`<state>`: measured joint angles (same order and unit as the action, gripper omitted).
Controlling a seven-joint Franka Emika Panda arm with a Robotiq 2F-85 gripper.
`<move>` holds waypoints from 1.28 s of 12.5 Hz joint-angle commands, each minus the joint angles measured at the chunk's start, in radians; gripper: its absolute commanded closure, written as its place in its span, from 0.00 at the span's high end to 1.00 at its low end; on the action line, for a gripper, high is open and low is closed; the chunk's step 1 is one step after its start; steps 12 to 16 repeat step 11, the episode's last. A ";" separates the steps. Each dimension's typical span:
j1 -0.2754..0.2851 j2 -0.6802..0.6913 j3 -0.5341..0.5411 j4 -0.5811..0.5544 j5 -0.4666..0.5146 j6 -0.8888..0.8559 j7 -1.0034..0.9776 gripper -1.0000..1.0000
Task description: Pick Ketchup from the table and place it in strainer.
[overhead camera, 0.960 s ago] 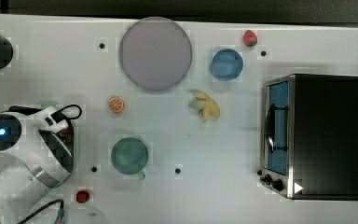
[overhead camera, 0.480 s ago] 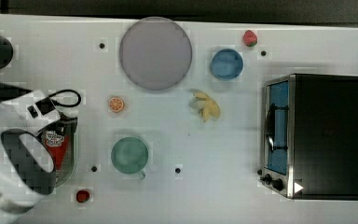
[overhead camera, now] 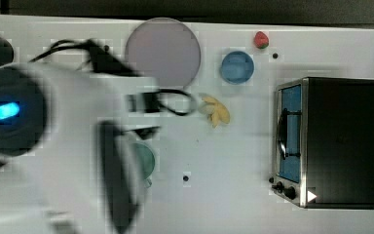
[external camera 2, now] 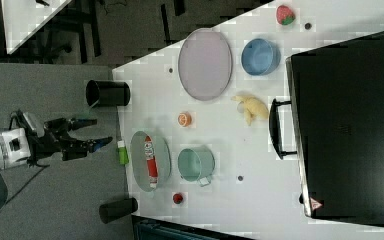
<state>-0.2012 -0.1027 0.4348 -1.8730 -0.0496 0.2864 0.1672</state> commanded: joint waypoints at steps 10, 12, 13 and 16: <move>-0.040 0.005 -0.228 0.123 0.044 -0.243 -0.043 1.00; -0.040 0.007 -0.230 0.123 0.044 -0.243 -0.043 1.00; -0.040 0.007 -0.230 0.123 0.044 -0.243 -0.043 1.00; -0.040 0.007 -0.230 0.123 0.044 -0.243 -0.043 1.00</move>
